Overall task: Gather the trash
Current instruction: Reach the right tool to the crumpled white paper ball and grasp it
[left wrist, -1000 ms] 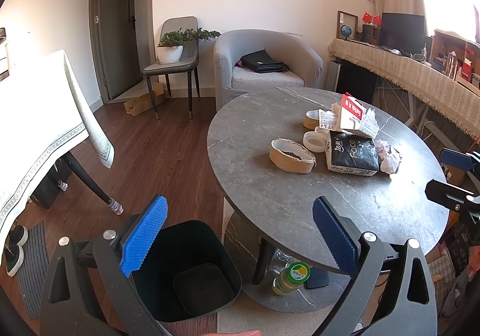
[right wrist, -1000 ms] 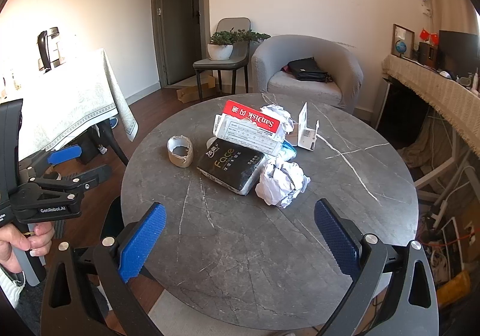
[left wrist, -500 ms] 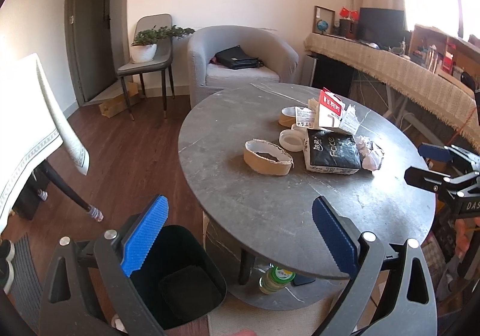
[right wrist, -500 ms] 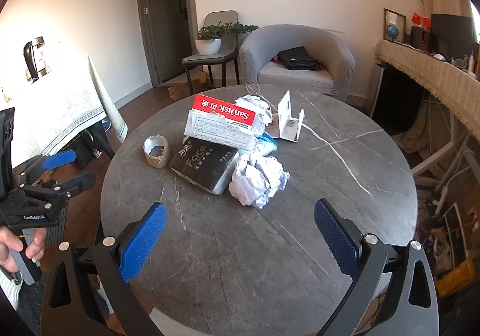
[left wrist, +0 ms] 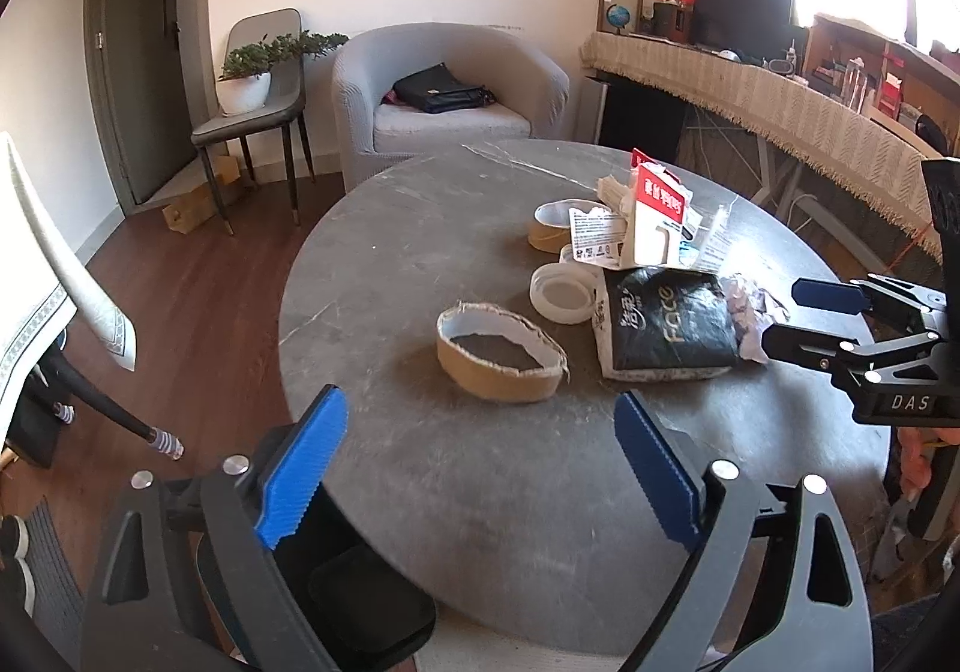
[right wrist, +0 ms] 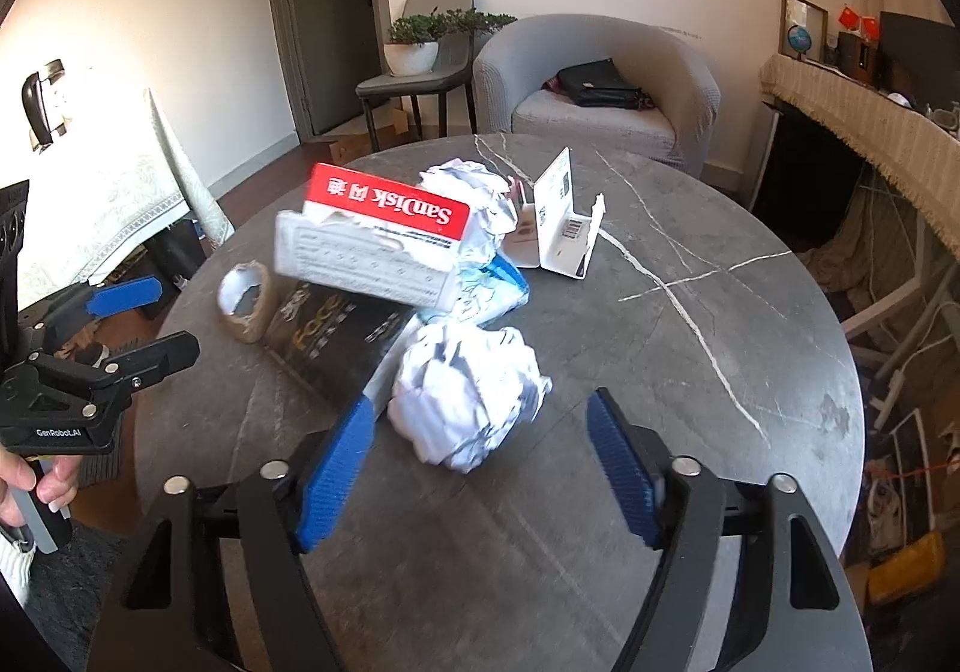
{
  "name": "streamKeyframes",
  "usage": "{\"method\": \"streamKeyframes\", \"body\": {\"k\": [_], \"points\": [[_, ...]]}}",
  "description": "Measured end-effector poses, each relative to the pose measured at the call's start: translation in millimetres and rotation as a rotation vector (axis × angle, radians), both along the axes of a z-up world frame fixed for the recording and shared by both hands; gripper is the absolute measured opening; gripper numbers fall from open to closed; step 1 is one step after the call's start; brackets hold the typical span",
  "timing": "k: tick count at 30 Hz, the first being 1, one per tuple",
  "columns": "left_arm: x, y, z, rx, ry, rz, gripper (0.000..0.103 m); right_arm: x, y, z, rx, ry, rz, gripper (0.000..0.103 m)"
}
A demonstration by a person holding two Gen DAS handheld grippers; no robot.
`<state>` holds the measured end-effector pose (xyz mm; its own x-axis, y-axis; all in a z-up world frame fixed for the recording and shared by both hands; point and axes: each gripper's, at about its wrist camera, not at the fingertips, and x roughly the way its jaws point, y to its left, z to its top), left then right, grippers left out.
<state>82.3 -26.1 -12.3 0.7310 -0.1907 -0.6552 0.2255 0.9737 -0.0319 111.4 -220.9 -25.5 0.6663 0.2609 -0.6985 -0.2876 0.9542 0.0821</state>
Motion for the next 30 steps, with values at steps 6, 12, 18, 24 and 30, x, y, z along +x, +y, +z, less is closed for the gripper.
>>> {"method": "streamKeyframes", "body": {"k": [6,12,18,24,30], "points": [[22.2,-2.7,-7.6,-0.002,0.031,-0.026,0.089,22.4,-5.2,-8.4,0.050,0.068,0.005,0.061],[36.2,1.6,-11.8,-0.016,0.053,-0.017,0.089,33.8,-6.8,-9.2,0.084,0.080,0.022,0.056],[43.0,-1.0,-15.7,-0.015,0.070,-0.011,0.089,39.0,-17.1,-1.6,0.062,0.071,-0.013,0.055],[51.1,-9.9,-20.4,0.033,0.070,0.013,0.078,38.9,-31.8,5.2,0.070,0.047,-0.065,0.055],[51.6,1.8,-16.9,-0.003,0.059,0.045,0.057,28.1,-20.5,35.4,0.110,-0.040,-0.038,0.055]]}}
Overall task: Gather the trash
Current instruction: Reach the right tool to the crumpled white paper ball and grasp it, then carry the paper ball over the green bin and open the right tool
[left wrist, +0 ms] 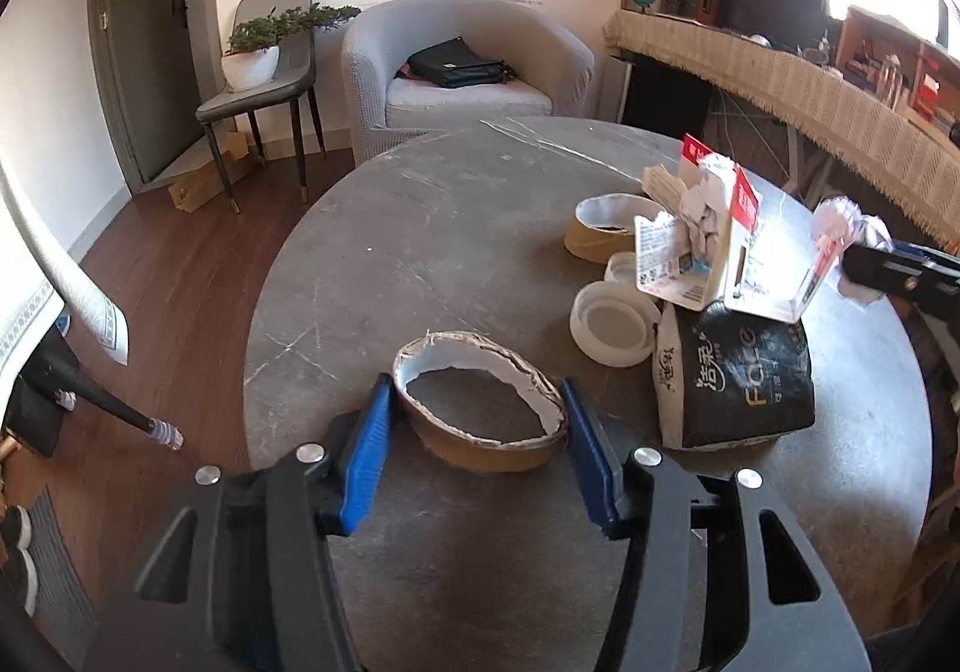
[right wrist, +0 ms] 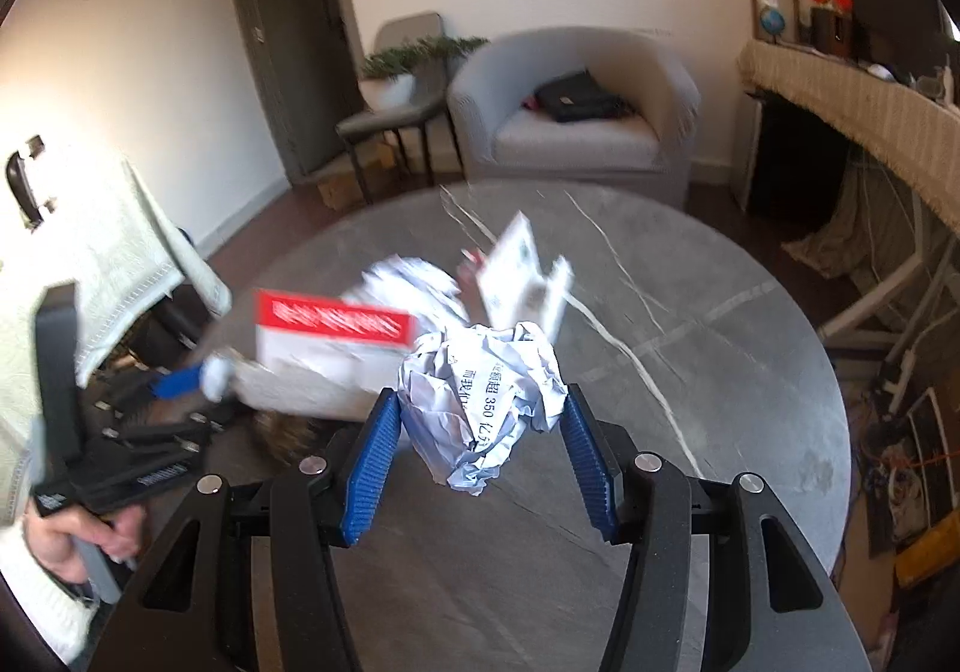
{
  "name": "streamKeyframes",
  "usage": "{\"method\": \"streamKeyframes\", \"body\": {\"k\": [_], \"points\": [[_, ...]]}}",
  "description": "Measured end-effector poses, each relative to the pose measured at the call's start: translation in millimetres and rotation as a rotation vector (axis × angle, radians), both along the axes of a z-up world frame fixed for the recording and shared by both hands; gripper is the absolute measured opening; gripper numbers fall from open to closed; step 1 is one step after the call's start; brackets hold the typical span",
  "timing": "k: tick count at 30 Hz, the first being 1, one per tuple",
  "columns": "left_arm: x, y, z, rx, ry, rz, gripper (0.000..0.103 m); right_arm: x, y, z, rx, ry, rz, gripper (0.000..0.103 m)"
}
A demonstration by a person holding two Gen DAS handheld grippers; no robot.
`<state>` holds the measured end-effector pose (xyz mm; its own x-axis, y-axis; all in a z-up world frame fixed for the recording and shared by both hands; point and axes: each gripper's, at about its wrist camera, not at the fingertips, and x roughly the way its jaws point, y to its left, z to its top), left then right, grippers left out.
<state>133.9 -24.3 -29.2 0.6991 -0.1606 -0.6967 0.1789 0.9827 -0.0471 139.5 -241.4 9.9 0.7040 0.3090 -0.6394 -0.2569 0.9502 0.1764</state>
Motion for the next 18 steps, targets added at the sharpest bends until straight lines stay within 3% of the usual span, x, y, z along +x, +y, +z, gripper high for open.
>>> {"method": "streamKeyframes", "body": {"k": [10,18], "points": [[-10.7,31.1,16.1,-0.040,-0.043,0.019,0.056,-1.1,51.0,33.0,0.005,-0.058,0.123,0.055],[-18.2,91.1,20.4,-0.077,-0.047,0.098,0.056,4.9,111.4,39.3,0.017,-0.073,0.217,0.055]]}}
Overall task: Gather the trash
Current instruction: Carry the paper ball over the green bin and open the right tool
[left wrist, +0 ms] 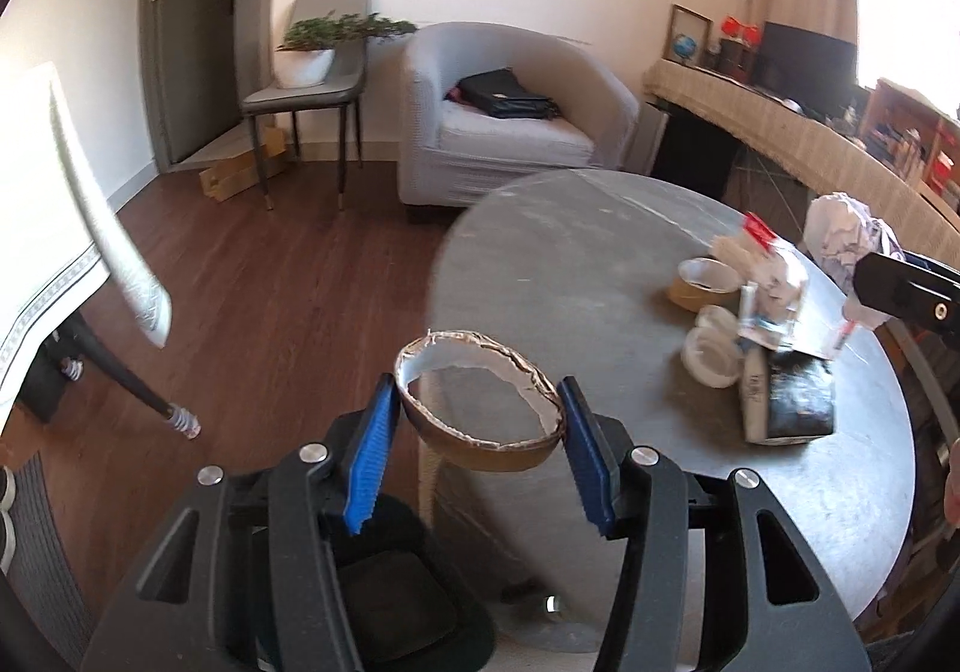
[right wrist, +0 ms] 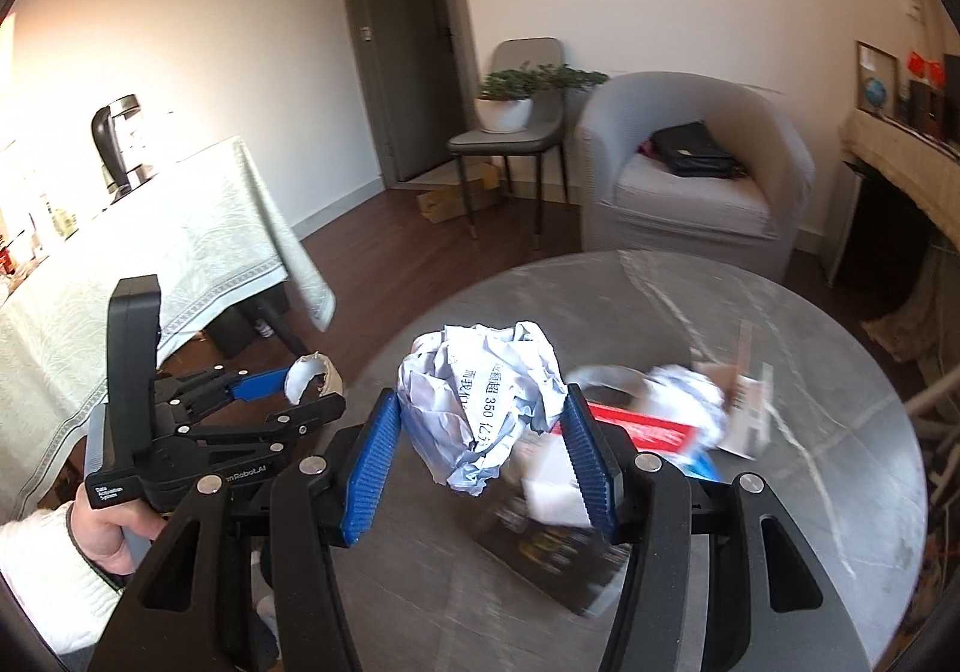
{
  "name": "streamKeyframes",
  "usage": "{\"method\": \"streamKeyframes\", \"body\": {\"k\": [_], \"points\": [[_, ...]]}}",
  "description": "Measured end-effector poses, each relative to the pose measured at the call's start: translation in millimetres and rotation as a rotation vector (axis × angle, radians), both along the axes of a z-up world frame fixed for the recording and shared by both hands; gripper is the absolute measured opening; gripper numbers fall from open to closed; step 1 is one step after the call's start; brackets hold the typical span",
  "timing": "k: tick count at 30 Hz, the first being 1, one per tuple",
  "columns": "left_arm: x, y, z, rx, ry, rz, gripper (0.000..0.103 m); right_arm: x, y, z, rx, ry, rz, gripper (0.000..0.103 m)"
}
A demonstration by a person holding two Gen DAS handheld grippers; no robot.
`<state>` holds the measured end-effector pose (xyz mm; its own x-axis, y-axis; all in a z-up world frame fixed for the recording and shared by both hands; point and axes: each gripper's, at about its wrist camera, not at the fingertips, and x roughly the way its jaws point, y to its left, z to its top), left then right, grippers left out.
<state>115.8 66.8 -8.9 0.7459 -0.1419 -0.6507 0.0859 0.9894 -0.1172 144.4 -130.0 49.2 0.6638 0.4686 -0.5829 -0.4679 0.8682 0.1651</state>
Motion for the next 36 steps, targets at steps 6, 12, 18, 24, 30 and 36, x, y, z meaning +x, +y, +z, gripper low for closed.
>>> {"method": "streamKeyframes", "body": {"k": [6,12,18,24,30,36], "points": [[-7.2,40.8,-20.5,0.005,0.066,0.050,0.056,4.7,40.4,-3.1,0.000,0.000,0.073,0.055],[-15.9,77.0,-48.7,0.023,0.143,0.076,0.056,8.0,79.4,-8.5,0.000,0.017,0.134,0.055],[-23.7,106.6,-71.4,0.001,0.229,0.096,0.056,12.1,122.1,-12.6,-0.010,0.030,0.183,0.055],[-28.3,124.2,-91.6,0.002,0.317,0.101,0.058,13.9,161.0,-21.3,-0.042,0.045,0.231,0.055],[-33.3,143.7,-105.1,-0.044,0.365,0.113,0.067,17.6,185.6,-32.4,-0.066,0.070,0.251,0.055],[-40.5,156.3,-96.9,-0.061,0.337,0.113,0.065,21.6,213.8,-48.1,-0.090,0.110,0.278,0.055]]}}
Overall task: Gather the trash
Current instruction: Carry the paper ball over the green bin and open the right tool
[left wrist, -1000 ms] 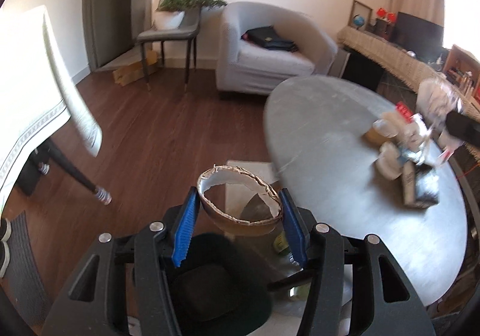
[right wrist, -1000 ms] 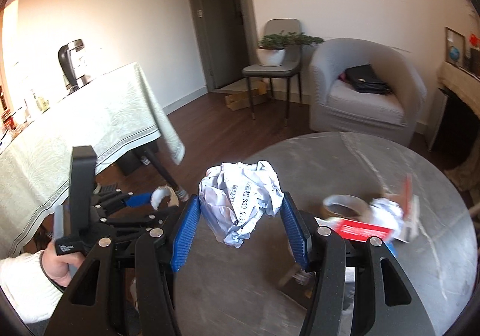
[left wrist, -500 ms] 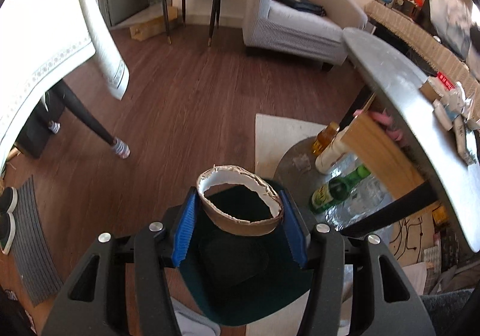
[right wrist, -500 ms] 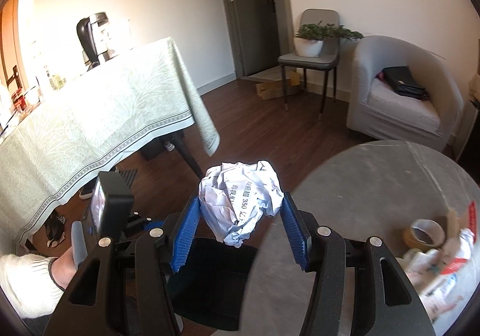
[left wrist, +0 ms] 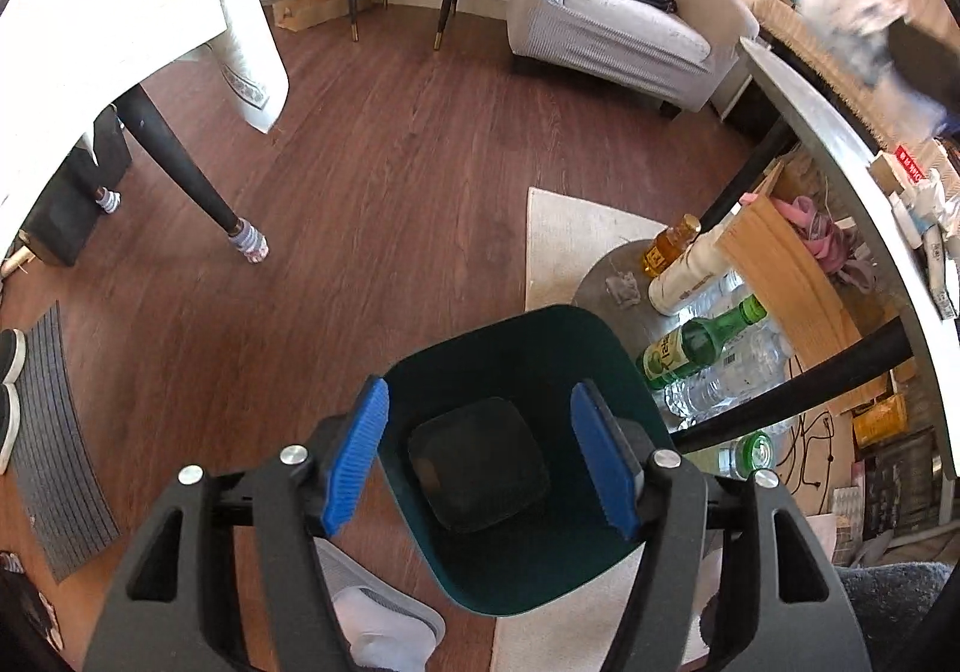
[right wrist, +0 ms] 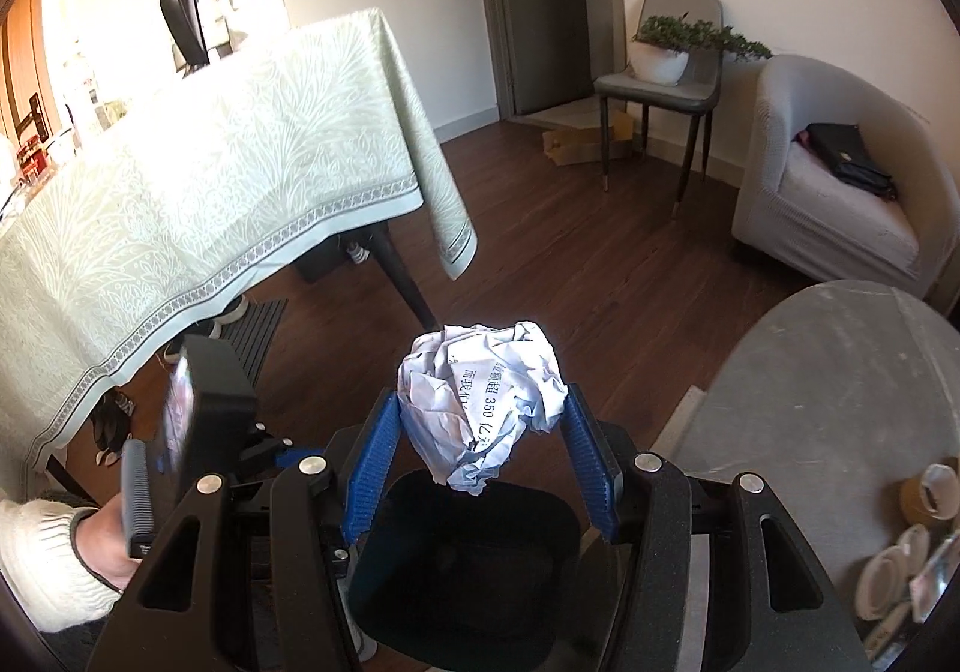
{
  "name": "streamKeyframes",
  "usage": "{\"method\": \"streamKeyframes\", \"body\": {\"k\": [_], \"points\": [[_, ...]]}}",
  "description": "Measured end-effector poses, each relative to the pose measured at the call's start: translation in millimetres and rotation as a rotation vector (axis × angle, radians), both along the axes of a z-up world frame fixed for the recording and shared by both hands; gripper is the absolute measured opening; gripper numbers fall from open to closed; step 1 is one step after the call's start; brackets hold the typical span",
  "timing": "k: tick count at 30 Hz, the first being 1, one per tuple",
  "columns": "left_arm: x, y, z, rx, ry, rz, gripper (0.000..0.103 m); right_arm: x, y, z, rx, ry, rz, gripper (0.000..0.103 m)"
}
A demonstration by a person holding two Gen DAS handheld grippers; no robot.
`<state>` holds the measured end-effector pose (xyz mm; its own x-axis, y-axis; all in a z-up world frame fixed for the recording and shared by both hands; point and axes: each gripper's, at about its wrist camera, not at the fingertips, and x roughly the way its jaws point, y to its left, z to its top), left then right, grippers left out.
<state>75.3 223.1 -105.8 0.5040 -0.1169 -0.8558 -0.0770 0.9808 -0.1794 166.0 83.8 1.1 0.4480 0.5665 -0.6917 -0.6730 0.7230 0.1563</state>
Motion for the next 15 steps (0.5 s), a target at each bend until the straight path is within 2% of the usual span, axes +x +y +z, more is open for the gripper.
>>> {"method": "streamKeyframes", "body": {"k": [4,10,15], "points": [[-7.5,10.0,15.9,0.002,-0.054,0.008,0.060,0.7,16.4,-15.6,-0.029,0.034,0.016,0.055],[-17.6,26.3,37.9,0.009,-0.123,0.039,0.044,-0.4,32.9,-39.9,-0.073,0.085,0.031,0.055],[-20.6,35.4,49.9,0.000,-0.147,0.055,0.035,-0.7,41.8,-64.1,-0.124,0.134,0.033,0.055]]}}
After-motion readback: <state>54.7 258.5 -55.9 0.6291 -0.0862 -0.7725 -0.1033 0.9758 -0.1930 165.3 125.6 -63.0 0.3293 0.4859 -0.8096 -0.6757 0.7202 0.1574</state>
